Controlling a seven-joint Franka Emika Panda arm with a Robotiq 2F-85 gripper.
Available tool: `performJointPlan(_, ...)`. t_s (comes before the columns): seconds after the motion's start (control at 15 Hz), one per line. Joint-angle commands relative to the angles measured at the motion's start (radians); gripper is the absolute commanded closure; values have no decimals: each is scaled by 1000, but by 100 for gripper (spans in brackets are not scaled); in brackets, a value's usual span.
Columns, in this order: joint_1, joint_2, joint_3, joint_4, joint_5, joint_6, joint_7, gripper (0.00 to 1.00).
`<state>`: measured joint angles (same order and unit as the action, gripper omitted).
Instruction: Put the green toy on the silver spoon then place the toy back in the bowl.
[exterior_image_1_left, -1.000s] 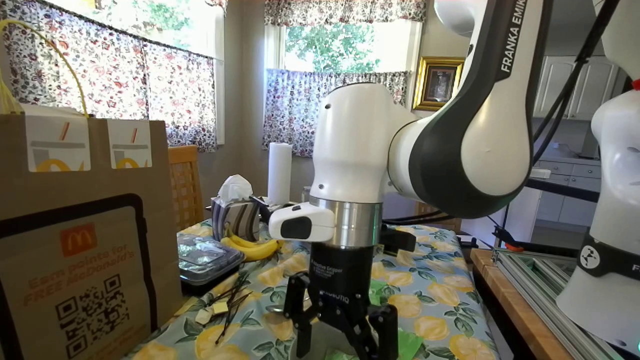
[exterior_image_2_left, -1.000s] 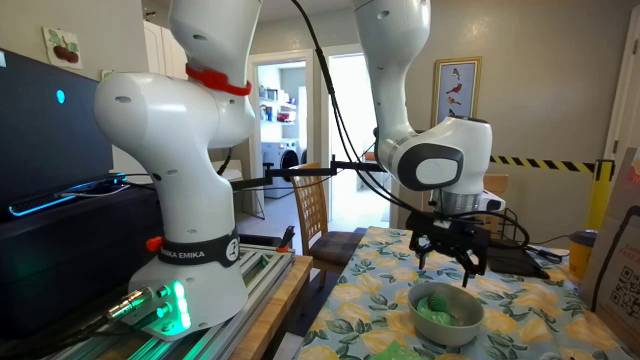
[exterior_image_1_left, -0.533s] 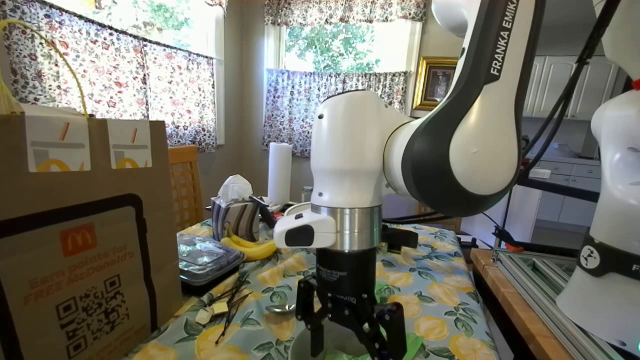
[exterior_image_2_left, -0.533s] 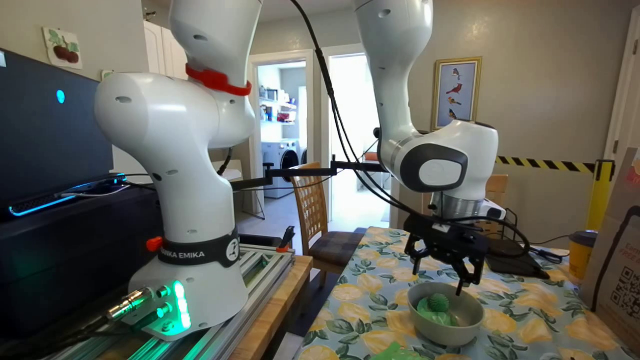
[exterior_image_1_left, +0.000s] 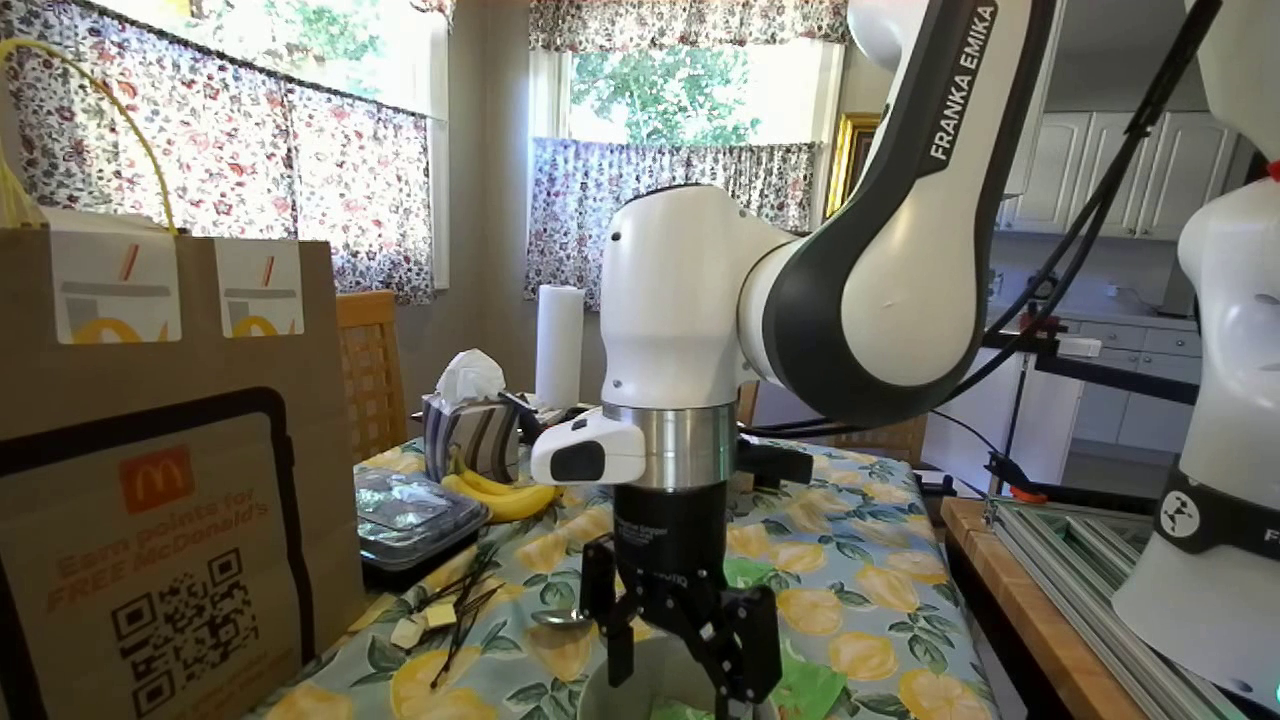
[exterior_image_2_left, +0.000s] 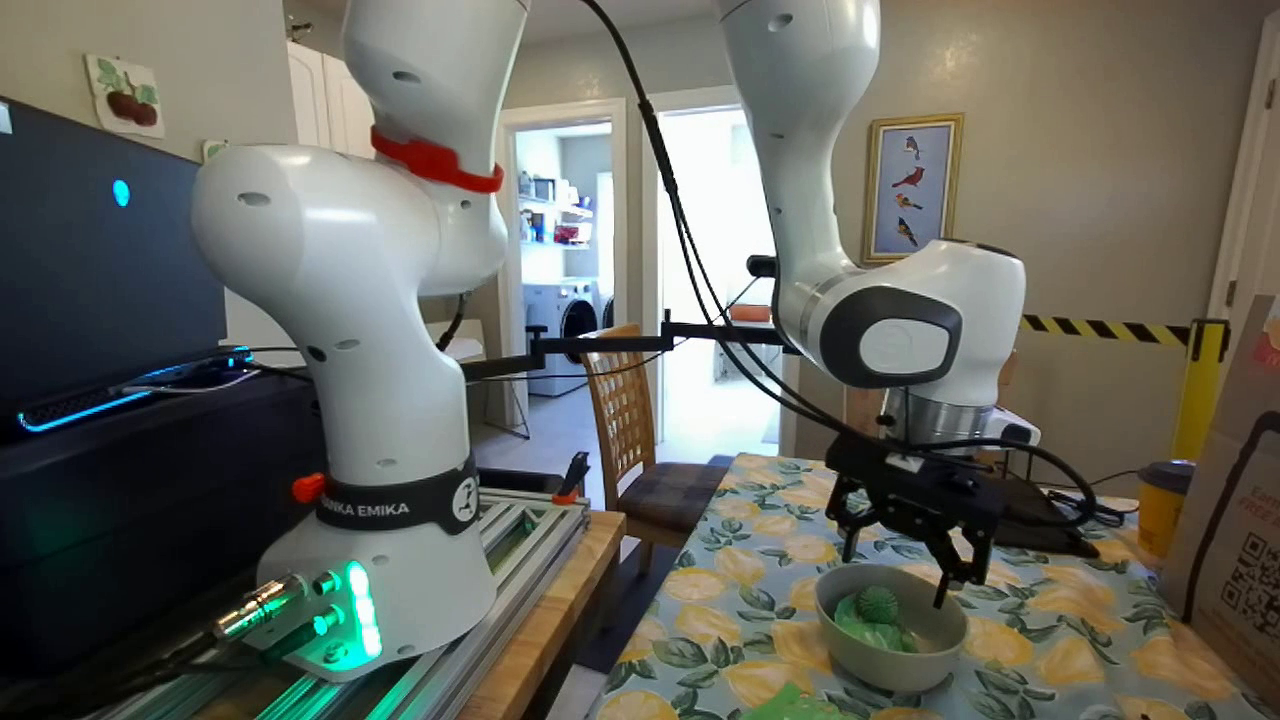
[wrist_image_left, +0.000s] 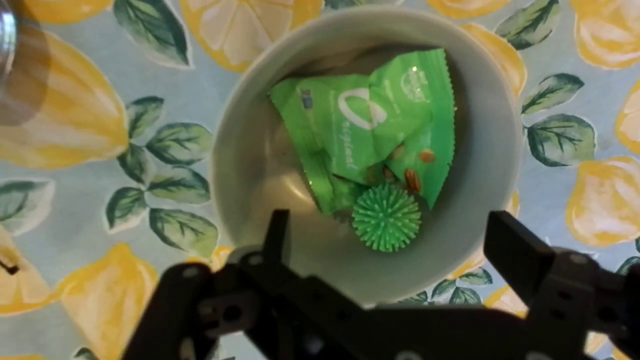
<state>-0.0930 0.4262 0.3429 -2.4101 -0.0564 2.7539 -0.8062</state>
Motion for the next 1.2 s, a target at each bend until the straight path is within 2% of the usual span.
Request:
performJointPlan(0.0, 22, 51, -22, 57, -13, -13, -19, 0)
performJointPlan(0.67, 78, 111, -54, 128, -44, -96, -2, 0)
performJointPlan(1.13, 140, 131, -105, 157, -98, -119, 26, 0)
